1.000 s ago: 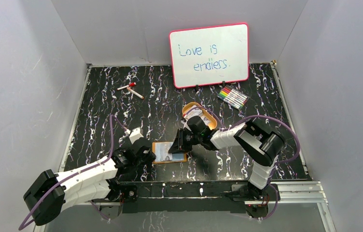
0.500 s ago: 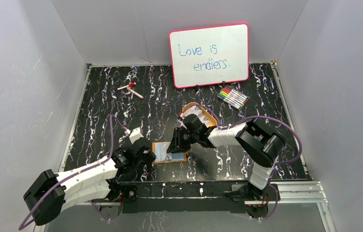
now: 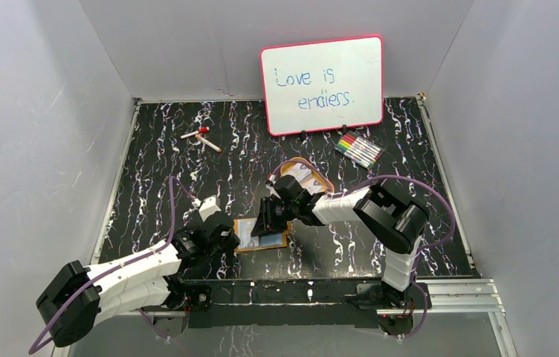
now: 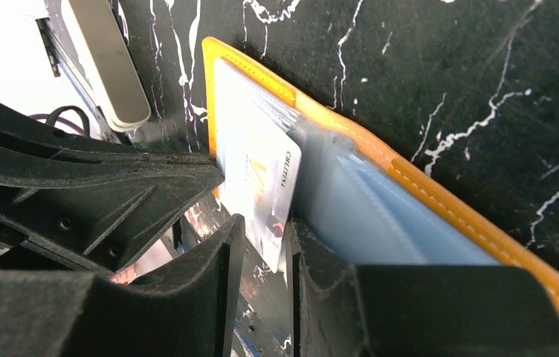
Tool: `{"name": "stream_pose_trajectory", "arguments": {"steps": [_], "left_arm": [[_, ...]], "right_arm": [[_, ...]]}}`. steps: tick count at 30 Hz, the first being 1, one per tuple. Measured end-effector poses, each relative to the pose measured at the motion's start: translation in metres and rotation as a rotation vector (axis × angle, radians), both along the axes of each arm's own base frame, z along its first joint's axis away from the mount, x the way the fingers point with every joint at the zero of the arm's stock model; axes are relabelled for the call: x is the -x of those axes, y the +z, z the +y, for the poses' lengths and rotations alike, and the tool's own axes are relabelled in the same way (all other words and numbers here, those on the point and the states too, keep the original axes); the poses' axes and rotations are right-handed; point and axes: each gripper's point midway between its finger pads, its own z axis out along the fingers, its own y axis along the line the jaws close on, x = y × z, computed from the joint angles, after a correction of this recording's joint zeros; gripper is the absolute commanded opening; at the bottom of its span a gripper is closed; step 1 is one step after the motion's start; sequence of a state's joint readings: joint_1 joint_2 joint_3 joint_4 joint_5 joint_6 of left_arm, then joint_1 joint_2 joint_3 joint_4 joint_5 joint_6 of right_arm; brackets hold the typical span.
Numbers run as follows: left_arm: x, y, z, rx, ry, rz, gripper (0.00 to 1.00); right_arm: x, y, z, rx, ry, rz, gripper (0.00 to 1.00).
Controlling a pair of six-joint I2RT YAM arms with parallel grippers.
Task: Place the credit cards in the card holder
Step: Insert the credit card into the card holder.
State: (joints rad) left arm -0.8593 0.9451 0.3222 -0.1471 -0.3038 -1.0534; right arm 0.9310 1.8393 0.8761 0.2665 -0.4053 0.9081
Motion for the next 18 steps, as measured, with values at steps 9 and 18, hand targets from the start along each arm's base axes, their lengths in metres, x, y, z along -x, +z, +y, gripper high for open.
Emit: {"name": "stream_pose_trajectory", "arguments": {"steps": [9, 18], "left_arm": [[0.001, 0.001, 0.003, -0.010, 0.001, -0.003, 0.00], [0.003, 0.002, 0.007, -0.016, 0.006, -0.004, 0.00]], "right_arm": [[-0.001, 0.002, 0.007, 0.004, 0.031, -0.025, 0.37], [0.000, 0.001, 0.012, 0.034, 0.038, -0.057, 0.37]]}}
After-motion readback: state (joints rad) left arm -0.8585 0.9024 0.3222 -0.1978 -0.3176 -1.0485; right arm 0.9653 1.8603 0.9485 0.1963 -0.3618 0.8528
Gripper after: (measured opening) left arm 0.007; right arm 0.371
